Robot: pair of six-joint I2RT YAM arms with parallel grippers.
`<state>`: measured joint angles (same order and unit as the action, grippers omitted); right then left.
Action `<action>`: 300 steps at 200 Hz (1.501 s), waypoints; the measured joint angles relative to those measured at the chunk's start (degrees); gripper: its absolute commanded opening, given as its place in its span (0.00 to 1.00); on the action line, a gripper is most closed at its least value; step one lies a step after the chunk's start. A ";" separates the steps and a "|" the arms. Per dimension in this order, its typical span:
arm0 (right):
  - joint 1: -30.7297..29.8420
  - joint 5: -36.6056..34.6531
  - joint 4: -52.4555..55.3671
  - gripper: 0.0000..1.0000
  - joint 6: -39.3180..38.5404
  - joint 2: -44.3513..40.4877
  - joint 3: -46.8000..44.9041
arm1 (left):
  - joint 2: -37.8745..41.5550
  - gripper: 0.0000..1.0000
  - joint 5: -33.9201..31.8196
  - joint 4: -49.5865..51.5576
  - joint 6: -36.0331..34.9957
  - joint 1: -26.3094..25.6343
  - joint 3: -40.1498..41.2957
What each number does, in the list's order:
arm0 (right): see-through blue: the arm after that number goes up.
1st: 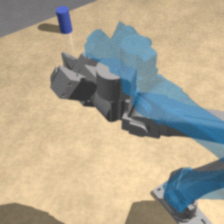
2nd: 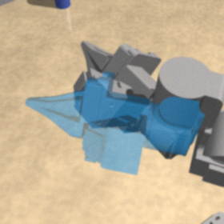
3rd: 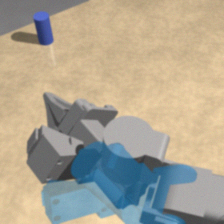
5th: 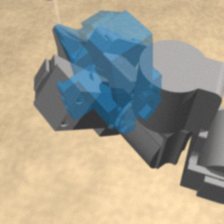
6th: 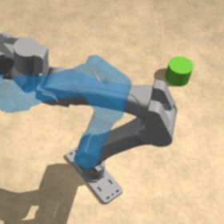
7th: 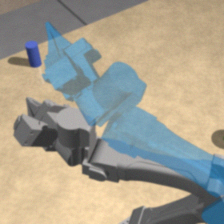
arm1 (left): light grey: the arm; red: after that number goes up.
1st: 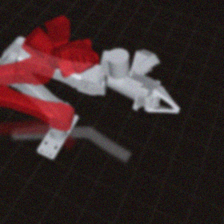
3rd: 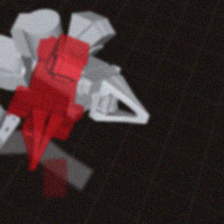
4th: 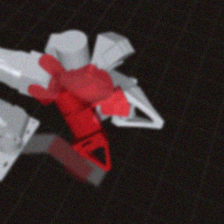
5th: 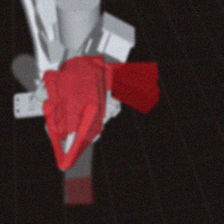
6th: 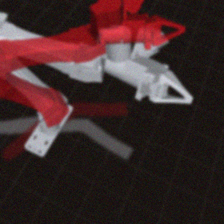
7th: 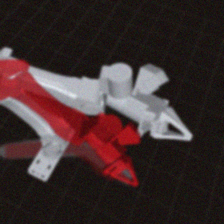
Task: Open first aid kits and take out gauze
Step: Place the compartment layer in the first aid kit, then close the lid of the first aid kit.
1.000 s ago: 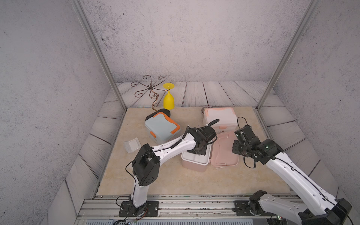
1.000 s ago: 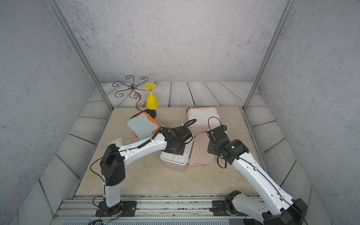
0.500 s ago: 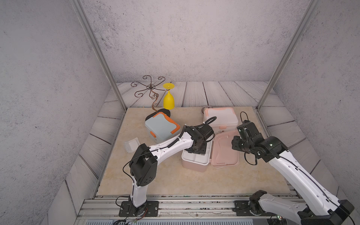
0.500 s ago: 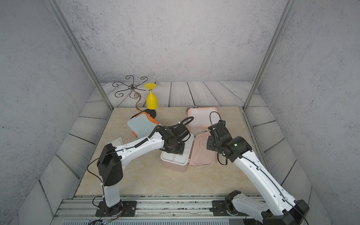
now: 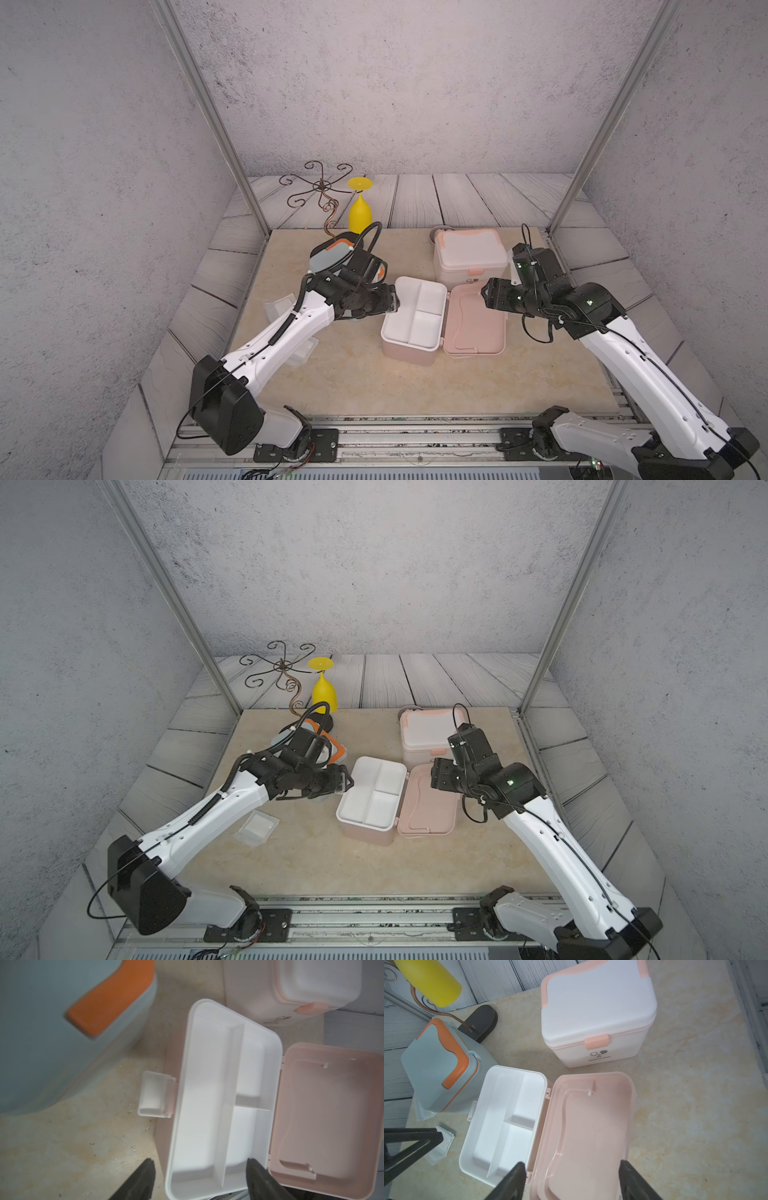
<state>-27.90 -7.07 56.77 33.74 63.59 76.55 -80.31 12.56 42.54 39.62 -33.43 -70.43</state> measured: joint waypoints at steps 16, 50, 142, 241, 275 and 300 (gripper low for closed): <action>4.37 1.07 0.92 0.70 -0.39 -0.96 -0.31 | -0.44 0.64 0.39 -0.39 -0.61 2.54 2.38; 17.55 3.78 1.53 0.43 -1.33 -5.90 -5.66 | -1.31 0.41 0.17 -1.66 -1.95 5.38 4.46; 30.75 24.94 -14.60 0.60 3.28 -7.89 -33.38 | -4.26 0.20 0.92 -2.89 -3.39 6.05 5.57; 37.31 50.80 -43.25 0.24 13.03 11.93 -47.80 | -8.66 0.15 3.21 -5.57 -3.85 5.14 6.12; 37.24 58.45 -50.64 0.24 15.15 13.11 -47.95 | -9.94 0.14 3.32 -6.82 -3.91 3.78 5.35; 37.38 60.96 -50.99 0.24 15.28 9.75 -46.84 | -10.08 0.14 3.13 -6.75 -4.04 3.69 5.22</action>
<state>9.47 53.89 5.78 49.01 73.34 29.71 -90.39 15.68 35.79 35.57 -29.74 -65.21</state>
